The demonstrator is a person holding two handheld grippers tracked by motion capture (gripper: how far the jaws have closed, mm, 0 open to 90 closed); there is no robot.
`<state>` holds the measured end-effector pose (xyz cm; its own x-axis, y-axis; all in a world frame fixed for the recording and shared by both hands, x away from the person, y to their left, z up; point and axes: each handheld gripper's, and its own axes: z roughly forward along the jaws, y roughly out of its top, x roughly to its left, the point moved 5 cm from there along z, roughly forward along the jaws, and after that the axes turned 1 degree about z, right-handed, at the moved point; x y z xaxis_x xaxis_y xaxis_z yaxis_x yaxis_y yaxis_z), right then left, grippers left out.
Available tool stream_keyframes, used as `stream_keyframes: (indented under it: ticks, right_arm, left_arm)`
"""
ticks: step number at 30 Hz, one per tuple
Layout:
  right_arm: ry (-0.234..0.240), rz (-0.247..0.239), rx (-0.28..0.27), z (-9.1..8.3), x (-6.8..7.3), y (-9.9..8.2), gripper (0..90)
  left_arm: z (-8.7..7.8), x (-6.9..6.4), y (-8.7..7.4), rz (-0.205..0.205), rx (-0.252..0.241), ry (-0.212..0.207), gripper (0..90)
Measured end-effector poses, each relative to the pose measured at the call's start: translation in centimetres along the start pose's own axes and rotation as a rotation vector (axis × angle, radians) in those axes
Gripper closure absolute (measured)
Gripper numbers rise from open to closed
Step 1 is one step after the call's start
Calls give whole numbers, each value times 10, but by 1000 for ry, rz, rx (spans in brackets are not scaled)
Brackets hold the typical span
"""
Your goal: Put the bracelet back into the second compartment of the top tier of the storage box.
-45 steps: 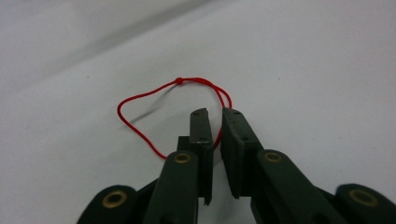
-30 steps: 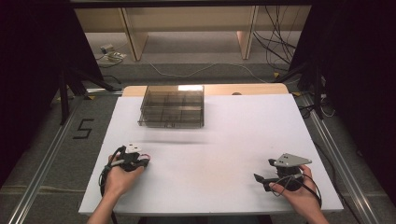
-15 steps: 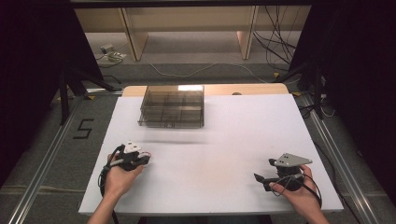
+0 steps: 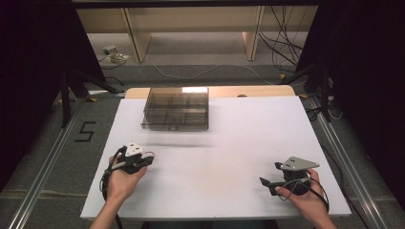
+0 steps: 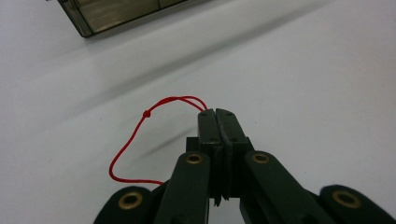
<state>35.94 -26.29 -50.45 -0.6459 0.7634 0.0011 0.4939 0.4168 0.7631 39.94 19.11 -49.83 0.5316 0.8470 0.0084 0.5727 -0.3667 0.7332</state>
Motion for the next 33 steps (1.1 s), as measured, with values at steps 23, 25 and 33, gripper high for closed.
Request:
stream_keyframes:
  ticks: [23,25,33]
  right_arm:
    - [-4,3,-6,-1,-1,0,192]
    - [-4,4,-5,0,-1,0,192]
    - [-4,4,-4,0,-1,0,192]
  left_arm:
    - [-5,-6,18,11,-43,-4,900]
    - [-5,-7,20,11,-49,-4,899]
    - [-7,-8,27,16,-65,-1,900]
